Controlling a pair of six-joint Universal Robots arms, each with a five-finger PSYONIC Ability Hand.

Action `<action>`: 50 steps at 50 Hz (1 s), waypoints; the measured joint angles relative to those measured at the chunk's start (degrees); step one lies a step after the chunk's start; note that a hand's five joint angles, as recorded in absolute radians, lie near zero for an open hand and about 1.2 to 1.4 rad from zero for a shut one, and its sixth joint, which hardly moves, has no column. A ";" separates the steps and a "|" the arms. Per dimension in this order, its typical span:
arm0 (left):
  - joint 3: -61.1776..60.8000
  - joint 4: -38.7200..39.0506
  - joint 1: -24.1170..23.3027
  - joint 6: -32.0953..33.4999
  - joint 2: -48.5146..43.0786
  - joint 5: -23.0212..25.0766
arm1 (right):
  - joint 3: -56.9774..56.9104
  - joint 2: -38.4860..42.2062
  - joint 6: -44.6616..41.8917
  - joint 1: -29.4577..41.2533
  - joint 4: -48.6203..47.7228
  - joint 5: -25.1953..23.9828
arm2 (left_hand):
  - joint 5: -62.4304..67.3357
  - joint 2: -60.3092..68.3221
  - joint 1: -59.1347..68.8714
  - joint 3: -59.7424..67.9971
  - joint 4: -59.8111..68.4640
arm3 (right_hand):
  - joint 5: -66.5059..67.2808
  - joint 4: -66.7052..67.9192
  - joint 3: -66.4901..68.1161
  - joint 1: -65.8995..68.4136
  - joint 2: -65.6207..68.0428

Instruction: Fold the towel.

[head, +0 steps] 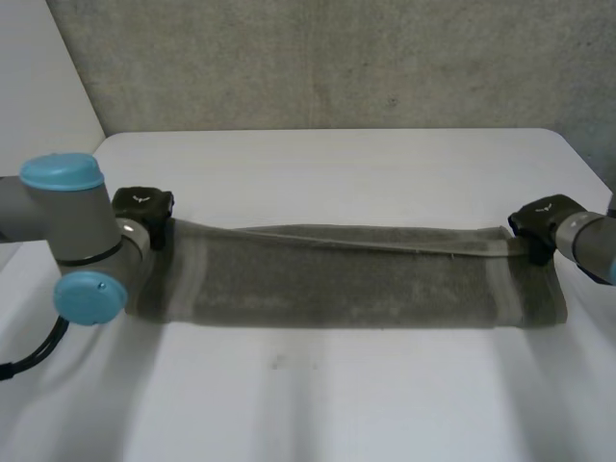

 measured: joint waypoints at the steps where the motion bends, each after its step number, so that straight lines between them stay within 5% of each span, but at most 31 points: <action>1: 0.97 -0.01 -0.09 0.03 -0.69 -0.04 | -0.95 0.70 -0.03 0.22 -0.39 0.41 | 0.00 0.00 0.00 0.00 0.00 | 0.00 0.01 0.00 0.00 0.00; 12: 9.03 0.71 -0.60 0.24 -6.38 0.30 | -8.08 6.28 -0.20 2.44 -6.94 2.88 | 0.00 0.00 0.00 0.00 0.00 | -0.38 -1.05 -0.94 -0.07 -0.90; 16: 9.66 2.13 -0.81 0.28 -7.18 0.46 | -8.85 6.85 -0.18 3.02 -9.37 3.56 | -3.83 -4.49 -3.53 -4.37 -4.52 | -19.16 -22.14 -21.43 -18.93 -22.82; 17: 9.73 2.60 -0.91 0.29 -7.35 0.46 | -8.97 6.94 -0.16 3.31 -9.97 3.89 | -17.87 -18.13 -19.24 -17.85 -18.06 | -28.35 -31.60 -30.85 -28.08 -31.21; 19: 9.72 3.16 -1.07 0.29 -7.48 0.43 | -9.01 6.93 -0.13 3.71 -10.53 4.31 | -21.08 -22.23 -22.15 -21.05 -21.29 | -28.35 -31.60 -30.85 -28.08 -31.21; 20: 9.59 3.71 -1.29 0.28 -7.52 0.41 | -8.94 6.77 -0.03 4.32 -11.05 4.92 | -38.64 -40.27 -39.37 -39.20 -39.47 | -51.08 -53.95 -53.66 -42.77 -53.40; 21: 9.46 3.95 -1.45 0.26 -7.47 0.43 | -8.83 6.58 0.07 4.59 -11.21 5.23 | -43.55 -45.55 -43.43 -45.37 -45.73 | -52.44 -54.82 -55.07 -42.97 -54.46; 23: 9.05 4.23 -1.79 0.19 -7.19 0.46 | -8.37 5.77 0.56 5.15 -11.41 5.82 | -52.14 -53.24 -52.75 -53.09 -53.31 | -52.95 -54.85 -55.41 -42.97 -54.66; 32: 5.52 4.47 -2.67 -0.33 -2.33 0.58 | -2.42 -3.09 7.24 5.73 -11.39 5.76 | -57.09 -59.35 -57.28 -59.19 -59.29 | -53.03 -54.85 -55.41 -42.97 -54.66; 41: -9.72 4.80 -2.69 -1.00 13.57 0.50 | 14.87 -18.44 13.20 3.78 -10.61 -2.15 | -57.35 -60.20 -58.24 -60.07 -60.04 | -53.21 -54.85 -55.36 -42.96 -54.66; 50: -26.72 10.89 -2.61 -3.94 23.74 0.58 | 28.17 -22.29 11.74 -1.49 -11.60 -8.07 | -57.35 -60.23 -58.24 -60.08 -60.07 | -49.71 -52.01 -51.34 -41.10 -50.90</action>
